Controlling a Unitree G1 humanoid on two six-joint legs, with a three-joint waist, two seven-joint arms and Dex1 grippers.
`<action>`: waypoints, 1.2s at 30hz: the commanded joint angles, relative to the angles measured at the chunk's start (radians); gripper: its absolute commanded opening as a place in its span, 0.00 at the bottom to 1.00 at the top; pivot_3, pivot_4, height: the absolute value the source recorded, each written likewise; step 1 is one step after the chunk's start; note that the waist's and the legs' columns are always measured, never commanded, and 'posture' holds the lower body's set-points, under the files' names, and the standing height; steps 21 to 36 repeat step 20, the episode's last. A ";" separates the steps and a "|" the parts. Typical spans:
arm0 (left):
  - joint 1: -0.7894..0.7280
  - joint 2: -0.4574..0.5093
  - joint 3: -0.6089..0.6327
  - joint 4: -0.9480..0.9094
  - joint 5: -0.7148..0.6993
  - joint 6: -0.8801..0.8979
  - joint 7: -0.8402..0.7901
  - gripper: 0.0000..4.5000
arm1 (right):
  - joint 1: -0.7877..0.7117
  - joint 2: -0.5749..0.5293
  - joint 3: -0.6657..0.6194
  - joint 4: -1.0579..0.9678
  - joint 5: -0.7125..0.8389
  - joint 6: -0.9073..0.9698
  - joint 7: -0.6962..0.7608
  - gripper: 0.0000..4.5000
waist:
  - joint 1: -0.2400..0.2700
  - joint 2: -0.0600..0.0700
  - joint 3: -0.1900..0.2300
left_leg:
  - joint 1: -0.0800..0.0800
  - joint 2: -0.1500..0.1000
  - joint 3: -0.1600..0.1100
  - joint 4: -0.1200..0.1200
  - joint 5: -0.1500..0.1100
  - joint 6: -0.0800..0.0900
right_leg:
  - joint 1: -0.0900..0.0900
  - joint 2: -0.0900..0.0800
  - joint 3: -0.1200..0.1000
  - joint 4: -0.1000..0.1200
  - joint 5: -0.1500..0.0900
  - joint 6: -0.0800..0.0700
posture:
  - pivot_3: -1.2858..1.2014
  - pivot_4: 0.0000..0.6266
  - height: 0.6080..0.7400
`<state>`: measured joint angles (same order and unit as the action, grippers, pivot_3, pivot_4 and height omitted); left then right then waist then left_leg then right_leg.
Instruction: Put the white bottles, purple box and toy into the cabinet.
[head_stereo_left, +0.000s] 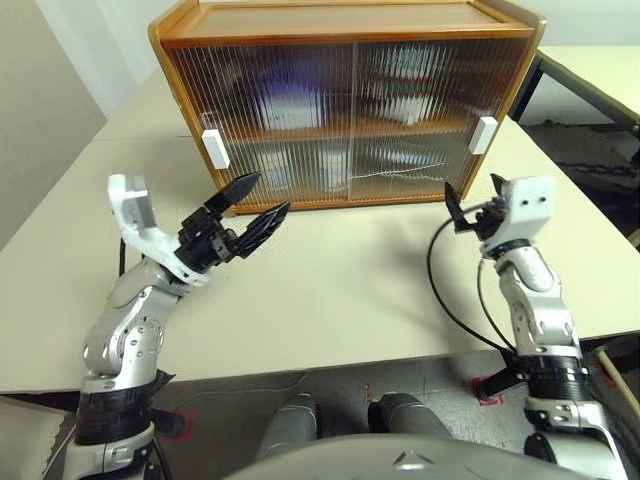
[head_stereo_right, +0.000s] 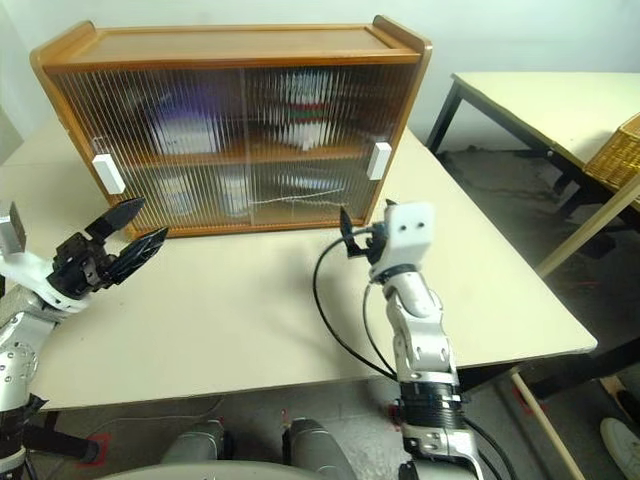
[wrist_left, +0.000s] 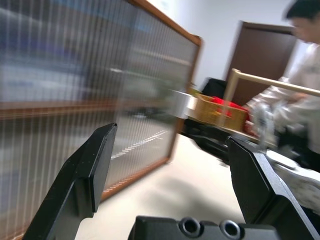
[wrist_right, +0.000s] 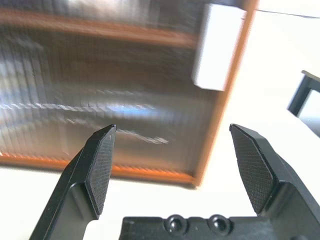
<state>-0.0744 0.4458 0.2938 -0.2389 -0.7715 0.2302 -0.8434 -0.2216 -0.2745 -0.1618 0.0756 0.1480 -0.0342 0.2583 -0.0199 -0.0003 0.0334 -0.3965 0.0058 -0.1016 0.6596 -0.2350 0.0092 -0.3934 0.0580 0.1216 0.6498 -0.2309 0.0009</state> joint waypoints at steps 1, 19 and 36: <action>0.043 -0.024 0.053 0.048 0.031 -0.053 0.040 1.00 | 0.025 -0.026 -0.050 0.075 0.035 -0.065 0.039 0.99 | -0.002 0.002 -0.003 | 0.001 0.000 0.000 0.000 0.000 0.000 | 0.001 0.000 0.000 0.000 0.000 0.000 | 0.51 0.01 1.00; 0.238 -0.186 0.247 0.352 0.311 -0.505 0.359 1.00 | 0.186 -0.030 -0.095 0.091 0.115 -0.184 0.158 0.99 | -0.012 0.005 -0.006 | 0.005 -0.001 0.000 -0.002 -0.004 -0.007 | 0.004 0.000 0.001 -0.001 -0.006 -0.001 | 0.50 0.04 1.00; 0.253 -0.201 0.241 0.350 0.324 -0.518 0.373 1.00 | 0.203 -0.022 -0.095 0.070 0.113 -0.178 0.148 0.99 | -0.012 0.005 -0.006 | 0.005 -0.001 0.000 -0.002 -0.007 -0.009 | 0.004 0.000 0.002 -0.001 -0.006 0.000 | 0.50 0.04 1.00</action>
